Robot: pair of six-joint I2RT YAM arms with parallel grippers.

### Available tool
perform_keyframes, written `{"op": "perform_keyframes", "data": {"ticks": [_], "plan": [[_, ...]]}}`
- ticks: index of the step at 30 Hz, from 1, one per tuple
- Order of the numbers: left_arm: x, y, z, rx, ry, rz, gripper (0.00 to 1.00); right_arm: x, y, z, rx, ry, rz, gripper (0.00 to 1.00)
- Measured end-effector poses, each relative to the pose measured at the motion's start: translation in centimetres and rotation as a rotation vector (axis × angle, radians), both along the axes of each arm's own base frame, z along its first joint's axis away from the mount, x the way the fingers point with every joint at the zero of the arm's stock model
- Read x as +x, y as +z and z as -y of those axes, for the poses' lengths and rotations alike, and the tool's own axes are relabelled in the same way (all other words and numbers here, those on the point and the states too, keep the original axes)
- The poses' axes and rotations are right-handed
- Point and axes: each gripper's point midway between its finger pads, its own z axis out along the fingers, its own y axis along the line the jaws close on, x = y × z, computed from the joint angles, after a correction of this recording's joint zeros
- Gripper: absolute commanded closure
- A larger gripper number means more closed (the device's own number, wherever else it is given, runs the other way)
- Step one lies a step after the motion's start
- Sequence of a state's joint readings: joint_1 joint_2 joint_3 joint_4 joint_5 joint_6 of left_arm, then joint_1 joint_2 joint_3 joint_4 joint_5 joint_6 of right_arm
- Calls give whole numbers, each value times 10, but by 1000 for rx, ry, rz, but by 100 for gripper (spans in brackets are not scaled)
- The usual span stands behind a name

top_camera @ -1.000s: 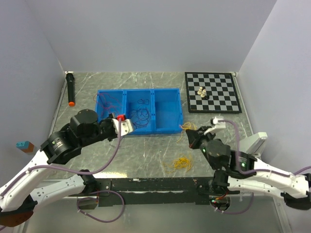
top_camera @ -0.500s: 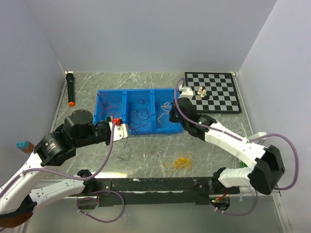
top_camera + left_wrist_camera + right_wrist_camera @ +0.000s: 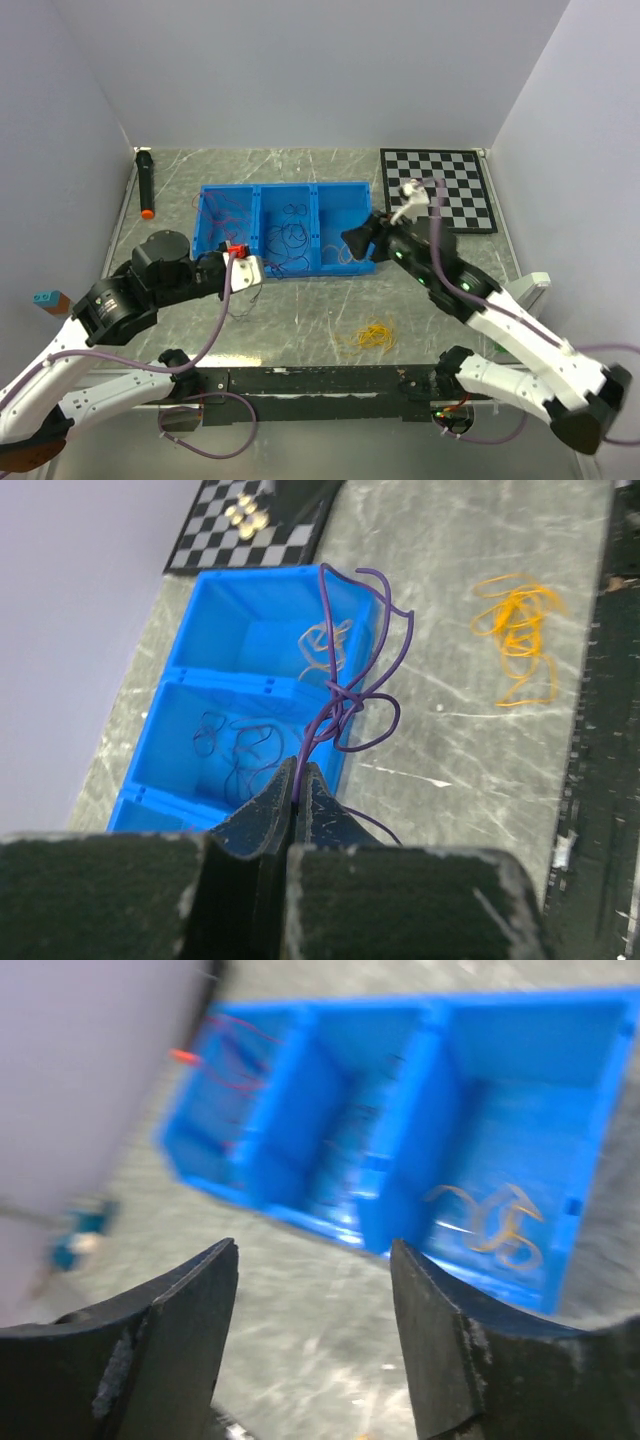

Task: Untangle the cables

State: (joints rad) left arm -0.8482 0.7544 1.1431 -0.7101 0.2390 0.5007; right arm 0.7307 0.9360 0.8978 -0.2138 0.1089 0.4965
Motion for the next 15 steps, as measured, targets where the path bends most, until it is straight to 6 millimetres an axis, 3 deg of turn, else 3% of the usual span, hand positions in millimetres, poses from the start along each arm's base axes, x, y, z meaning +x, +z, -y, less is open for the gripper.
{"op": "perform_keyframes", "data": {"ticks": [3,8,15], "plan": [[9,-8,-2,9,46,13,99,-26,18,3,105,68,52,43],[31,-21,-7,27,152,41,99,-64,11,-3,221,192,38,44],[40,-27,-7,31,184,51,99,-85,21,-26,391,327,-6,40]]}}
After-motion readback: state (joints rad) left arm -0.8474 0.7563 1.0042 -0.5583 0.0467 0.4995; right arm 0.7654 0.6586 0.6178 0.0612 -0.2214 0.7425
